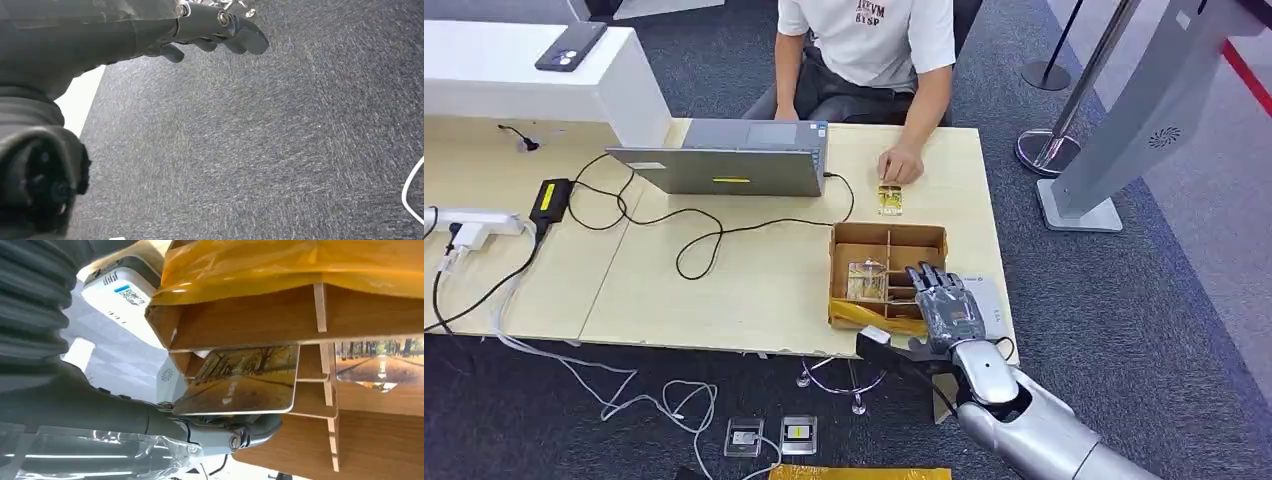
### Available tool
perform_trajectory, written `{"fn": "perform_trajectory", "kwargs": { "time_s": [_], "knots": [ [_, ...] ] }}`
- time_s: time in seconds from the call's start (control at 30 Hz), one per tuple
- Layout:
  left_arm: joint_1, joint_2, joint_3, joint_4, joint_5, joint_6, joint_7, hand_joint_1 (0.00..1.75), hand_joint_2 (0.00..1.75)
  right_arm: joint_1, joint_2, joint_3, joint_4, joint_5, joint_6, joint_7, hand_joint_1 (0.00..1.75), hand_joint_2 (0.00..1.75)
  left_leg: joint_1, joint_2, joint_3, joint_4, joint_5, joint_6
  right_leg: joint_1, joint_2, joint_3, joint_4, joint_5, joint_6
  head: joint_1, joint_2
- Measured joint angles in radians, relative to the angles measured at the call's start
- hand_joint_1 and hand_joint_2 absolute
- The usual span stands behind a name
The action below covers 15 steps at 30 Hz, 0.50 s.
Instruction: Pass the card to the sensor for recognition and then transmit it.
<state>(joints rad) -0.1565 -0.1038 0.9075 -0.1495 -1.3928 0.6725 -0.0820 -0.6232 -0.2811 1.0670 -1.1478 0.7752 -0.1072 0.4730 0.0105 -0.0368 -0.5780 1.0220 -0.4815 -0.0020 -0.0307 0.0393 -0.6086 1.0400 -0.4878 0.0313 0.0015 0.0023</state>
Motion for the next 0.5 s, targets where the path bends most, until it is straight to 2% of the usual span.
{"fn": "perform_trajectory", "kwargs": {
  "time_s": [0.4, 0.5],
  "knots": [
    [0.001, -0.005, 0.000, 0.000, 0.000, 0.000, 0.000, 0.00, 0.00, 0.005, 0.002, -0.024, 0.011, 0.008, -0.085, -0.016, 0.00, 1.75, 0.000, 0.000, 0.000, 0.000, 0.000, 0.000, 0.000, 0.000, 0.000, 0.000, 0.000, 0.000, 0.000, 0.000],
    [0.001, -0.005, 0.000, -0.002, -0.003, 0.000, 0.000, 0.00, 0.00, 0.006, 0.002, -0.034, 0.010, 0.008, -0.086, -0.017, 0.00, 1.75, 0.000, 0.000, 0.000, 0.000, 0.000, 0.000, 0.000, 0.000, 0.000, 0.000, 0.000, 0.000, 0.000, 0.000]
  ]
}}
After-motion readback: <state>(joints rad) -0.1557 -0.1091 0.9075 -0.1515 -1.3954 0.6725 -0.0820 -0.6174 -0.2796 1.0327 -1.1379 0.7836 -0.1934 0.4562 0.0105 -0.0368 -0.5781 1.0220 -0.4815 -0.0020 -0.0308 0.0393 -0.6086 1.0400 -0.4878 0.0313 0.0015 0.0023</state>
